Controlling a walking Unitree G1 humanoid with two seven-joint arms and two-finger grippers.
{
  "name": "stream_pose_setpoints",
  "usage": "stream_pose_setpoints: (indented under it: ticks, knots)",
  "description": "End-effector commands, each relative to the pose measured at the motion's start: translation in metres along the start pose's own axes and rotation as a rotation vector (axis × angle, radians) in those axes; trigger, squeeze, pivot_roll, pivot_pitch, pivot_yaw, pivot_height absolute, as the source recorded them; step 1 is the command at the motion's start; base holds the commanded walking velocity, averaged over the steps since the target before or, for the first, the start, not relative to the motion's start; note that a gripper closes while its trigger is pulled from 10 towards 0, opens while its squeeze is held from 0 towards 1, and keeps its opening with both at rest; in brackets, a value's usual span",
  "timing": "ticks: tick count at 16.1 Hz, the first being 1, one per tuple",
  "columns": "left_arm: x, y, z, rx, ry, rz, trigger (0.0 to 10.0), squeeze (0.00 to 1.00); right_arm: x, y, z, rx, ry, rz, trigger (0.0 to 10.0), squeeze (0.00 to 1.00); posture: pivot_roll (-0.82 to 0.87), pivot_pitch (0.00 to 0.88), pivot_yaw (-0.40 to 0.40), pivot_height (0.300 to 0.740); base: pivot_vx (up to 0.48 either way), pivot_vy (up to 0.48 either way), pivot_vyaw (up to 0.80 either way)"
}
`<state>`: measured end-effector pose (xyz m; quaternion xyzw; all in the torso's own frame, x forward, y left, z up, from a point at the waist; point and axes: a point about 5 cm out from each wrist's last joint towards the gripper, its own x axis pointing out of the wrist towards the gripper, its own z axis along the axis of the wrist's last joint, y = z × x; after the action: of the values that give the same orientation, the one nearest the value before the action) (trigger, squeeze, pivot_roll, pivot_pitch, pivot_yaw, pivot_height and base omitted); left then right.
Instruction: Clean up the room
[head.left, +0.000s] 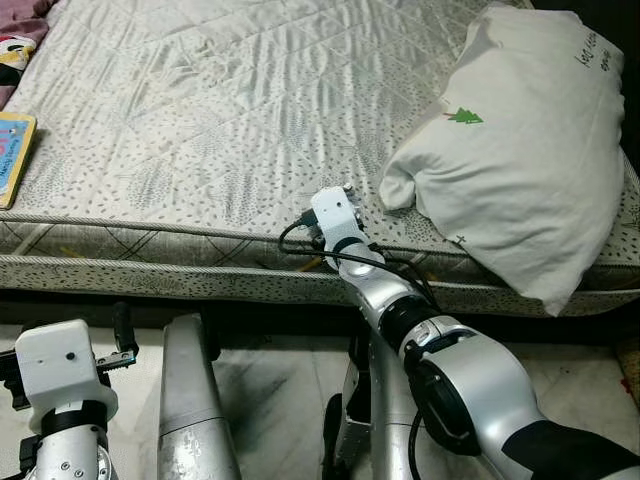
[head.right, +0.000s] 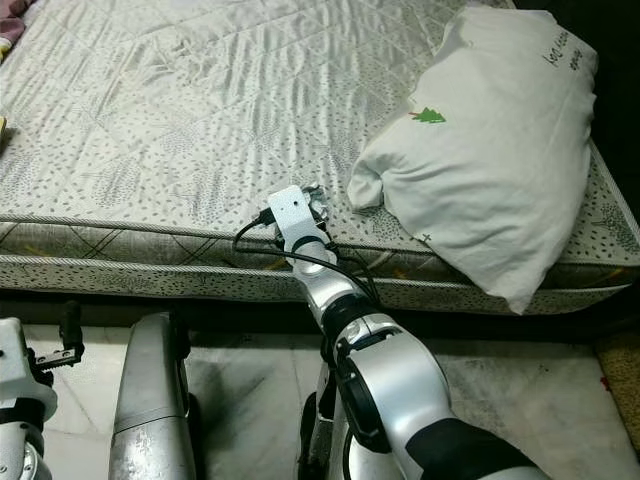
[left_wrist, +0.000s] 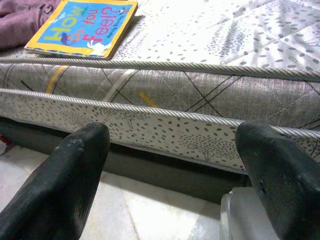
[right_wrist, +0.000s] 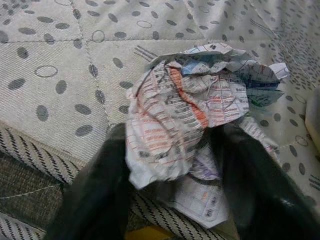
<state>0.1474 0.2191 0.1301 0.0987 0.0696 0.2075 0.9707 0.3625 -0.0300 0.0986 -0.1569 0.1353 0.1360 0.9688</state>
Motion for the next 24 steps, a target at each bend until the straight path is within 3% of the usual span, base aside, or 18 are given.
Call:
stream_pose_setpoints:
  ticks: [1, 19, 24]
  knots:
    - [0.000, 0.002, -0.004, 0.011, 0.024, 0.007, 10.0, 0.00, 0.000, 0.007, 0.004, 0.016, 0.014, 0.020, 0.0, 0.00, 0.30, 0.177, -0.157, 0.506, 0.000, 0.000, 0.00]
    - [0.016, -0.004, 0.000, -0.007, -0.015, 0.012, 10.0, 0.00, 0.002, 0.003, 0.014, 0.055, -0.013, 0.033, 0.0, 0.00, 0.30, 0.110, -0.165, 0.506, 0.000, 0.000, 0.00]
    - [0.033, -0.013, 0.002, -0.034, -0.055, 0.026, 10.0, 0.00, 0.003, -0.016, 0.035, 0.220, -0.171, 0.073, 0.0, 0.00, 0.23, 0.015, -0.149, 0.506, 0.000, 0.000, 0.00]
